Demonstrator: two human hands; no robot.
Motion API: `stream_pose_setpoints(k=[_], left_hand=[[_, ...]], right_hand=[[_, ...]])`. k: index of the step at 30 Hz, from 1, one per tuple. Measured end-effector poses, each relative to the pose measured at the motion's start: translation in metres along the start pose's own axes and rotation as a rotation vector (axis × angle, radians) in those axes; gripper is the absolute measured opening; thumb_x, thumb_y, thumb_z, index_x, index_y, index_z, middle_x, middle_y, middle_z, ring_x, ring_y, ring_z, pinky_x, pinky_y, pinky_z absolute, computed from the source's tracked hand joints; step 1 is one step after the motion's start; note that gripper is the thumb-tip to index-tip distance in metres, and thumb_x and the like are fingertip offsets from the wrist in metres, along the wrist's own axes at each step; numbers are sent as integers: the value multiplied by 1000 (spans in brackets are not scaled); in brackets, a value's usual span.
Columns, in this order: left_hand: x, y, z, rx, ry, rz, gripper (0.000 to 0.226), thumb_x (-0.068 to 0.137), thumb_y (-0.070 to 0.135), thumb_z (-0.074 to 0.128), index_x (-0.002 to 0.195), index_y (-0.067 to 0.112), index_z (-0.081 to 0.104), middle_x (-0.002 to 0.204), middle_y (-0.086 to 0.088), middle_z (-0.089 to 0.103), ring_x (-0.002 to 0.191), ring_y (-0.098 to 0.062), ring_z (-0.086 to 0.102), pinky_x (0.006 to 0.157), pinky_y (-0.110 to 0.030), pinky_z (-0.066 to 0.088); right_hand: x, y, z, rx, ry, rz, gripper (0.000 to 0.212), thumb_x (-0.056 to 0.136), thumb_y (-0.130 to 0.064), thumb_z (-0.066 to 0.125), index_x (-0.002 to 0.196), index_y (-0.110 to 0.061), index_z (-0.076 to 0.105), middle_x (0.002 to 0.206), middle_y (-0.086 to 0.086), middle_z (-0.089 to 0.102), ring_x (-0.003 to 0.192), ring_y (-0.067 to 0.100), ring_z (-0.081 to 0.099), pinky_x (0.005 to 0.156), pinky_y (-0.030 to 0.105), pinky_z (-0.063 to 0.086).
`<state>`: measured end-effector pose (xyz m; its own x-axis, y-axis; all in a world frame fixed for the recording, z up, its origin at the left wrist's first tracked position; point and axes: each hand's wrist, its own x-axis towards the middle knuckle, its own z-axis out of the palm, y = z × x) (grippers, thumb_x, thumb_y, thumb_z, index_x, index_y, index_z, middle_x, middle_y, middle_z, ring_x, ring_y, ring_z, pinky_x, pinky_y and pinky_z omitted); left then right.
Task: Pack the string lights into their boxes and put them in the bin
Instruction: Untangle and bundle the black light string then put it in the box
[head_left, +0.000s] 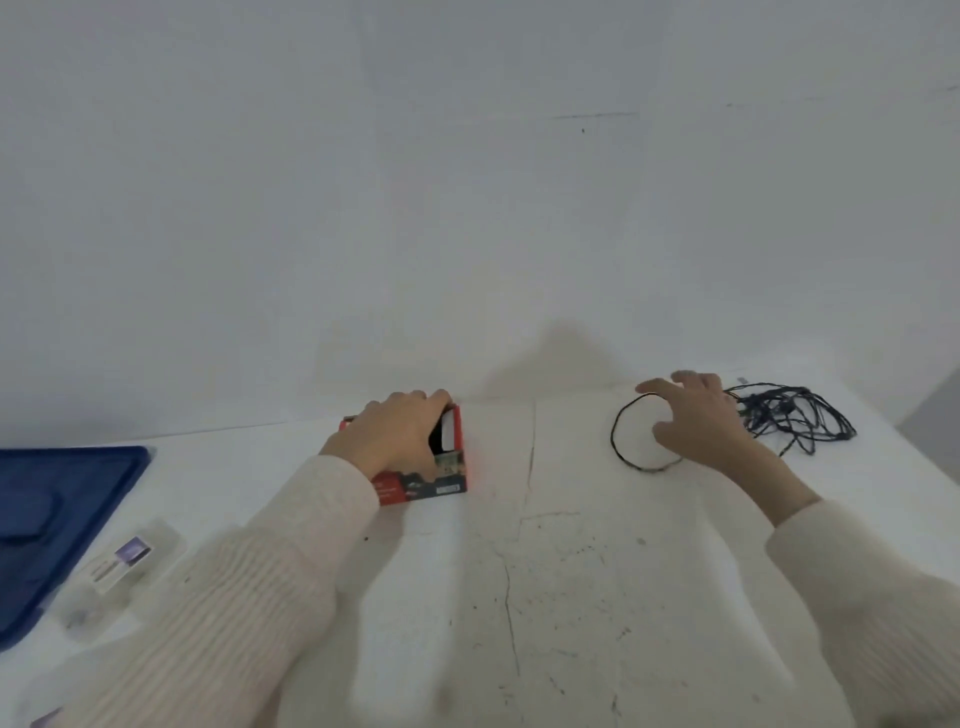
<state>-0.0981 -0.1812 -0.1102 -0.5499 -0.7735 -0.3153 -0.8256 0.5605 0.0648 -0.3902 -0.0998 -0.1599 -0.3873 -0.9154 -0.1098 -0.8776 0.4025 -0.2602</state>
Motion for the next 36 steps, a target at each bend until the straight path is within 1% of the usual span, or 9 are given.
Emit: stream_pose_setpoints(k=[3, 6, 9, 14, 18, 21, 29, 32, 36], left_hand=[[6, 7, -5, 79, -70, -50, 93, 71, 34, 76, 144, 20, 19, 138, -12, 39, 128, -31, 33, 104, -45, 34], [5, 33, -12, 73, -24, 41, 102, 75, 41, 72, 149, 22, 5, 152, -12, 18, 141, -30, 8, 114, -44, 14], [1, 65, -24, -131, 40, 202, 94, 79, 37, 70, 149, 23, 10, 153, -6, 20, 142, -22, 7, 112, -37, 18], [-17, 118, -49, -469, 104, 416, 81, 80, 35, 71, 146, 31, 23, 151, 10, 29, 138, -8, 25, 103, -19, 22], [-37, 136, -76, -656, 222, 449, 43, 86, 25, 65, 127, 24, 52, 114, 2, 67, 109, -7, 59, 91, -20, 42], [-56, 131, -99, -810, 302, 412, 17, 89, 19, 61, 100, 8, 67, 77, -5, 70, 69, -16, 67, 74, -25, 53], [-111, 101, -150, -650, 337, 368, 16, 86, 21, 65, 89, 8, 73, 78, -4, 73, 65, -7, 67, 57, -18, 53], [-127, 97, -171, -726, 551, 373, 14, 89, 19, 62, 87, 10, 72, 80, -3, 73, 70, -8, 68, 66, -21, 55], [-149, 121, -202, -892, 627, 482, 15, 95, 18, 51, 88, 9, 60, 69, -4, 65, 65, -16, 66, 69, -30, 56]], right_hand=[[-3, 27, -8, -63, -134, 221, 62, 86, -22, 53, 143, -20, 30, 147, 17, 25, 138, 36, 16, 107, 51, 26], [-14, 33, -1, -233, -94, 257, 36, 88, -29, 52, 122, -17, 56, 130, 12, 46, 126, 30, 38, 103, 45, 35], [-33, 20, 1, -272, 41, 96, 16, 88, -22, 51, 95, -19, 65, 110, 4, 61, 110, 24, 54, 90, 35, 36], [-82, -22, -73, 256, -19, -217, 12, 89, -26, 59, 82, -23, 68, 70, -3, 67, 65, 12, 59, 56, 21, 41], [-111, -41, -140, 434, 84, -407, 9, 86, -21, 65, 86, -23, 73, 62, -3, 61, 58, 8, 53, 52, 10, 40], [-117, -39, -170, 488, 200, -387, 15, 84, -15, 65, 90, -26, 72, 70, 0, 60, 64, 14, 54, 65, 21, 48], [-139, -50, -223, 652, 708, -329, 13, 86, -11, 61, 89, -20, 70, 73, 12, 59, 47, 3, 42, 45, 7, 33], [-147, -55, -238, 521, 509, -303, 16, 86, -18, 64, 101, -22, 68, 85, 9, 64, 54, -2, 52, 51, 9, 39], [-166, -82, -250, 404, 34, -440, 64, 75, -40, 74, 131, -44, 43, 121, -10, 55, 113, 5, 51, 92, 26, 38]])
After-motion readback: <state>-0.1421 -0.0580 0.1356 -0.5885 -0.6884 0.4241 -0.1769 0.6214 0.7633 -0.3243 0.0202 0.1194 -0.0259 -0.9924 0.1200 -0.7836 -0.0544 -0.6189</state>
